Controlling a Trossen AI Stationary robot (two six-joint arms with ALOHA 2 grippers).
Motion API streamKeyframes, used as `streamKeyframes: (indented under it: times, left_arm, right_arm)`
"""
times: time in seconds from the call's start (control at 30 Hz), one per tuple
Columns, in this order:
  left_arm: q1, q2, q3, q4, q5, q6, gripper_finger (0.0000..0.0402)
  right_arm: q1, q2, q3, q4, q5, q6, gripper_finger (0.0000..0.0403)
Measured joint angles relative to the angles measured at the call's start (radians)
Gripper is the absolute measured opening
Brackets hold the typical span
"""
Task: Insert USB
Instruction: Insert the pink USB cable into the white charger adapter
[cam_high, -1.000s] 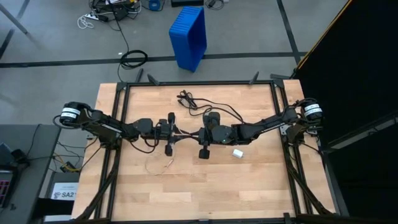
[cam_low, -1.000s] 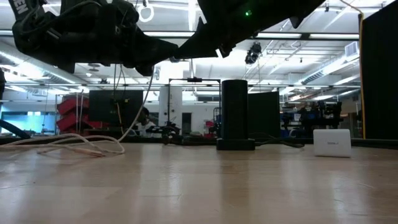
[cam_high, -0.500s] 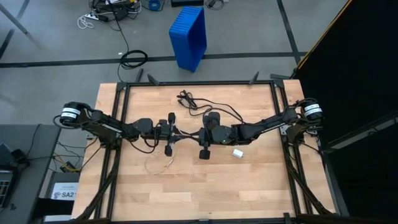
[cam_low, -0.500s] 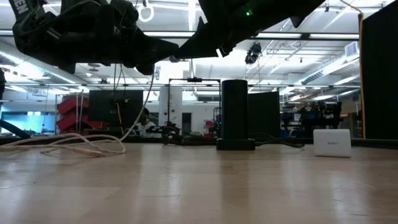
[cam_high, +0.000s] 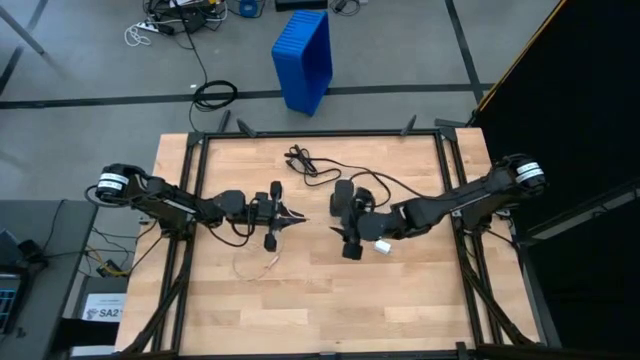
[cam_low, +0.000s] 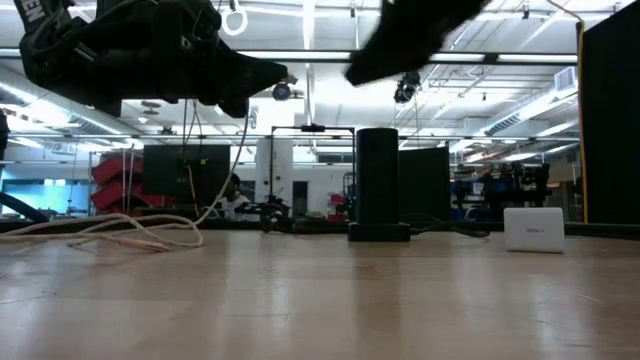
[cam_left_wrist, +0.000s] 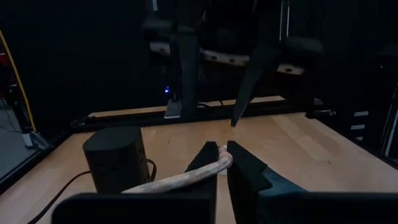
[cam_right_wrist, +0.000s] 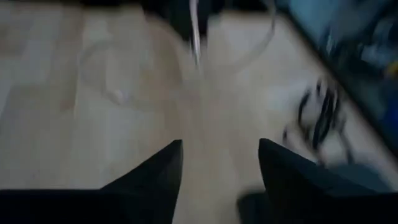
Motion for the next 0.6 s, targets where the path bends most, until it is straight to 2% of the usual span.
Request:
streamKeyframes:
  times: [0.13,0.3,0.6]
  left_arm:
    - [0.0,0.0,0.0,0.0,0.0,0.0,0.0]
    - [0.0,0.0,0.0,0.0,0.0,0.001,0.0]
    - [0.0,0.0,0.0,-0.002,0.024,-0.004,0.0]
  right_arm:
    - [0.02,-0.018,0.0,-0.205,-0.035,0.202,0.0209]
    - [0.021,-0.01,0.0,-0.406,-0.181,0.415,0.0228]
    - [0.026,-0.01,-0.091,-0.46,-0.354,0.563,0.0268]
